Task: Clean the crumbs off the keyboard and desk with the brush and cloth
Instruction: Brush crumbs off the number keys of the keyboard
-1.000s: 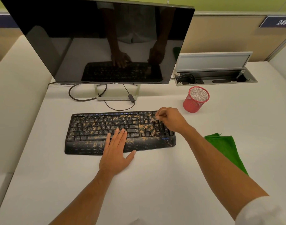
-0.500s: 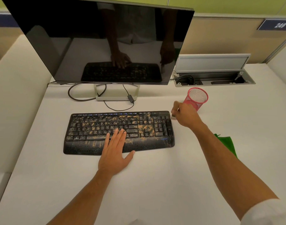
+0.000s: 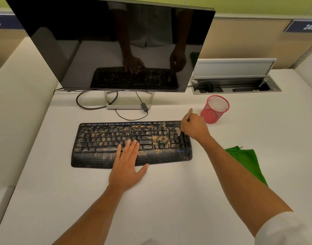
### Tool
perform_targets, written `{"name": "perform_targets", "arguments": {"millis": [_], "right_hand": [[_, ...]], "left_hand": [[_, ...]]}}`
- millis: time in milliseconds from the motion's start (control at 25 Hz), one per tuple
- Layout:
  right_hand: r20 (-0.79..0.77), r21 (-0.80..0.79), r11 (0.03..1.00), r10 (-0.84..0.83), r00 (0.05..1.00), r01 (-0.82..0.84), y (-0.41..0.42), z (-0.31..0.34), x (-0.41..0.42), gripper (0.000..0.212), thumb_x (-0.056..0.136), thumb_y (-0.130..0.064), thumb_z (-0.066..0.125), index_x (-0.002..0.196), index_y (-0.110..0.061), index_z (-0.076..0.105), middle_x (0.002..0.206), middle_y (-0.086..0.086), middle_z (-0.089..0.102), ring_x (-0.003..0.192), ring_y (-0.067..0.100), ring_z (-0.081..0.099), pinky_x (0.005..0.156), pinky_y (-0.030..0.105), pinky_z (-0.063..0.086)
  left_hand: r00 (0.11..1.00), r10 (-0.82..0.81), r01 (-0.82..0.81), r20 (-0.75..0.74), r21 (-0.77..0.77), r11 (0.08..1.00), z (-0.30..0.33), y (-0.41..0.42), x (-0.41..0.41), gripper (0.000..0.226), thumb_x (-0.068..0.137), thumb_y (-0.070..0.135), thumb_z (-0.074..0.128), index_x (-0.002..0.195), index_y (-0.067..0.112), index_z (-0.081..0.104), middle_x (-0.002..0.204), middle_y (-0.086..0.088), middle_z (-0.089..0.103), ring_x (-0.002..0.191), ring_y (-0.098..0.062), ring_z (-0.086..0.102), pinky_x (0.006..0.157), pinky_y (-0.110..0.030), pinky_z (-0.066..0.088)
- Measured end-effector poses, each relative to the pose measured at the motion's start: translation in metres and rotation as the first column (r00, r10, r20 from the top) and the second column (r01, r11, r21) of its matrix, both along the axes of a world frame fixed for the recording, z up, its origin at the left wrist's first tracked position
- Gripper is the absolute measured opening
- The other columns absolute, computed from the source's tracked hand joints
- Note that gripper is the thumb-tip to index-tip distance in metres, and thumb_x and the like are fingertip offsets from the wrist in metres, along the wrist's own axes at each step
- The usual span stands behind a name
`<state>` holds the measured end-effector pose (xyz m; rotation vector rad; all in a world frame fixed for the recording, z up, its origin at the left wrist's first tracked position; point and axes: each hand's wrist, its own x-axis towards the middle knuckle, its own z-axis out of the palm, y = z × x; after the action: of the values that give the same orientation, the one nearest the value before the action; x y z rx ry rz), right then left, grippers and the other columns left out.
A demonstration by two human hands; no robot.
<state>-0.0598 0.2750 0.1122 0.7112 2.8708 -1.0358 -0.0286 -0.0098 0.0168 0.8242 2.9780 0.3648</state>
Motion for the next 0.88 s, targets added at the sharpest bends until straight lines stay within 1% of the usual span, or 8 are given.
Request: {"name": "perform_targets", "arguments": {"millis": [120, 200, 280, 360, 440, 560, 760, 880], "right_hand": [[0.160, 0.022, 0.994, 0.104, 0.982, -0.109, 0.003, 0.008, 0.005, 0.043, 0.088, -0.028, 0.040, 0.072, 0.002, 0.067, 0.068, 0.015, 0.069, 0.065, 0.032, 0.067, 0.072, 0.046, 0.060], [0.276, 0.008, 0.987, 0.151, 0.949, -0.160, 0.004, 0.013, 0.007, 0.032, 0.087, -0.013, 0.050, 0.073, 0.008, 0.070, 0.068, 0.019, 0.070, 0.061, 0.031, 0.068, 0.067, 0.041, 0.060], [0.349, -0.014, 0.982, 0.182, 0.919, -0.189, 0.006, 0.015, 0.010, 0.030, 0.084, -0.008, 0.052, 0.070, 0.010, 0.071, 0.064, 0.019, 0.071, 0.051, 0.025, 0.064, 0.058, 0.033, 0.058], [0.265, -0.045, 0.990, 0.138, 0.954, -0.131, 0.009, 0.014, 0.009, 0.030, 0.087, -0.010, 0.052, 0.073, 0.009, 0.071, 0.064, 0.017, 0.071, 0.050, 0.023, 0.064, 0.058, 0.035, 0.058], [0.081, -0.030, 0.999, 0.028, 0.996, -0.026, 0.010, 0.012, 0.003, 0.035, 0.095, -0.016, 0.048, 0.076, 0.005, 0.069, 0.066, 0.014, 0.070, 0.055, 0.022, 0.066, 0.062, 0.035, 0.061], [-0.090, 0.050, 0.998, -0.021, 0.996, 0.025, 0.005, 0.007, -0.004, 0.052, 0.105, -0.025, 0.035, 0.072, -0.001, 0.067, 0.065, 0.010, 0.070, 0.057, 0.020, 0.067, 0.062, 0.024, 0.056], [-0.019, 0.054, 0.999, 0.004, 1.000, -0.003, -0.001, -0.003, -0.001, 0.063, 0.105, -0.031, 0.026, 0.066, -0.003, 0.066, 0.058, 0.007, 0.065, 0.057, 0.026, 0.066, 0.066, 0.037, 0.059], [0.109, 0.052, 0.996, 0.071, 0.991, -0.077, -0.001, 0.002, 0.005, 0.047, 0.095, -0.025, 0.034, 0.070, 0.002, 0.064, 0.066, 0.015, 0.066, 0.066, 0.033, 0.066, 0.071, 0.045, 0.059]], "left_hand": [[1.000, -0.002, 0.001, 0.001, 0.008, 1.000, 0.000, 0.000, 0.000, 0.082, 0.094, 0.067, 0.033, 0.157, 0.015, 0.020, 0.164, 0.002, 0.013, 0.152, -0.013, -0.004, 0.123, -0.044, -0.004], [1.000, 0.000, 0.000, 0.007, 0.006, 1.000, -0.001, 0.000, 0.000, 0.083, 0.094, 0.067, 0.032, 0.157, 0.015, 0.019, 0.164, 0.002, 0.012, 0.152, -0.013, -0.004, 0.123, -0.045, -0.004], [1.000, -0.001, 0.001, 0.006, 0.007, 1.000, -0.001, 0.000, 0.000, 0.083, 0.094, 0.067, 0.031, 0.157, 0.015, 0.018, 0.164, 0.002, 0.011, 0.152, -0.013, -0.005, 0.123, -0.045, -0.003], [1.000, -0.002, 0.002, 0.004, 0.008, 1.000, 0.000, 0.000, 0.000, 0.083, 0.094, 0.067, 0.031, 0.157, 0.015, 0.018, 0.164, 0.002, 0.011, 0.152, -0.013, -0.005, 0.123, -0.044, -0.003], [1.000, -0.003, 0.003, 0.004, 0.013, 1.000, 0.000, 0.000, 0.000, 0.083, 0.094, 0.067, 0.032, 0.157, 0.015, 0.019, 0.164, 0.002, 0.012, 0.152, -0.013, -0.004, 0.123, -0.044, -0.003], [1.000, -0.004, 0.004, 0.004, 0.010, 1.000, -0.001, -0.001, 0.000, 0.083, 0.094, 0.067, 0.032, 0.157, 0.015, 0.019, 0.164, 0.003, 0.011, 0.152, -0.013, -0.004, 0.123, -0.043, -0.004], [1.000, -0.003, 0.003, -0.001, 0.015, 1.000, -0.001, 0.000, -0.001, 0.082, 0.094, 0.067, 0.033, 0.157, 0.015, 0.021, 0.164, 0.002, 0.012, 0.152, -0.013, -0.003, 0.123, -0.043, -0.004], [1.000, -0.005, 0.005, -0.002, 0.017, 1.000, -0.001, 0.000, 0.000, 0.082, 0.094, 0.067, 0.033, 0.157, 0.015, 0.020, 0.164, 0.003, 0.012, 0.152, -0.012, -0.004, 0.123, -0.044, -0.003]]}}
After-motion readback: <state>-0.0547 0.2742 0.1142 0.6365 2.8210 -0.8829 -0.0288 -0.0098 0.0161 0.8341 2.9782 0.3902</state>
